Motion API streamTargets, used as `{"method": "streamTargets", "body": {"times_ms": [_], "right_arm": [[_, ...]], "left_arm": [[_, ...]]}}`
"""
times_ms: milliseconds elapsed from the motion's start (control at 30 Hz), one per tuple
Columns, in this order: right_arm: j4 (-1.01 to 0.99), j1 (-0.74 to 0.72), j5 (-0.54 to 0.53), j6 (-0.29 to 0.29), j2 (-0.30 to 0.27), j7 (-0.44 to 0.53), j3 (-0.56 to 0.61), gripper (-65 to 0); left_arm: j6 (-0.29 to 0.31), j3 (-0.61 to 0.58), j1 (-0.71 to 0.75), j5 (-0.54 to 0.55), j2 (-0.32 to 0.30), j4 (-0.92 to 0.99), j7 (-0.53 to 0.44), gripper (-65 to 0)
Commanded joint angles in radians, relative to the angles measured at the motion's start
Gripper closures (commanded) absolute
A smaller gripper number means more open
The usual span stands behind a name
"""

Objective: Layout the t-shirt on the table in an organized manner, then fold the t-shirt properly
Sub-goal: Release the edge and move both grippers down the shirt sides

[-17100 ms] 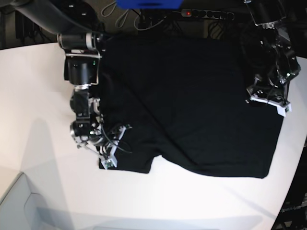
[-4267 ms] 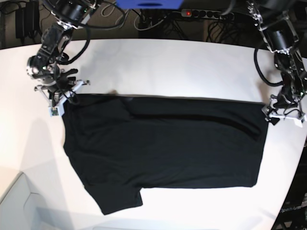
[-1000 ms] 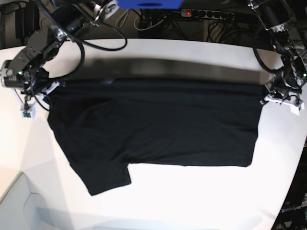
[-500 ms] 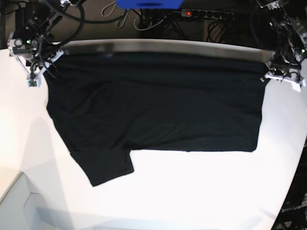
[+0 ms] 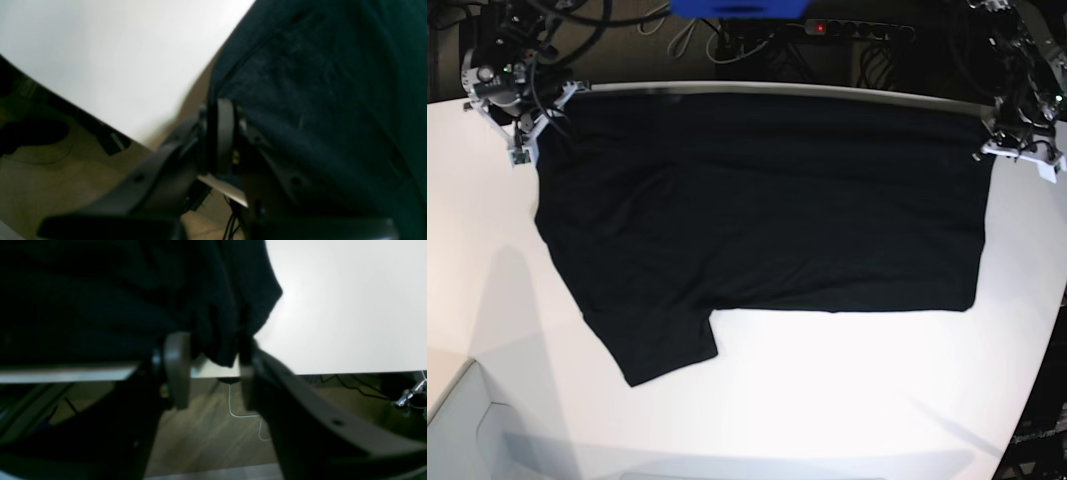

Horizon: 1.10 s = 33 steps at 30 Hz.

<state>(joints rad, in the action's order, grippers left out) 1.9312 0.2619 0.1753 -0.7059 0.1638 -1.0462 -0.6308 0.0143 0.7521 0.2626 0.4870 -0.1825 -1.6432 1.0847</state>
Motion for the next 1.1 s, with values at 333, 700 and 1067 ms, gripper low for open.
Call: {"method": "streamTargets", "body": {"times_ms": [333, 700, 1067], "right_arm": [[0.023, -0.042, -0.004, 0.008, -0.007, 0.011, -0.159, -31.8], [0.015, -0.192, -0.006, 0.008, -0.007, 0.013, -0.220, -35.0], [-0.485, -0.617, -0.001, 0.008, -0.195, 0.047, 0.173, -39.4]], "left_arm": [[0.111, 0.017, 0.040, -0.004, -0.027, -0.022, -0.008, -39.2], [0.112, 0.140, -0.119, -0.009, -0.044, -0.021, -0.019, -41.6], [0.103, 0.054, -0.463, -0.014, -0.067, 0.042, -0.019, -41.5]]}}
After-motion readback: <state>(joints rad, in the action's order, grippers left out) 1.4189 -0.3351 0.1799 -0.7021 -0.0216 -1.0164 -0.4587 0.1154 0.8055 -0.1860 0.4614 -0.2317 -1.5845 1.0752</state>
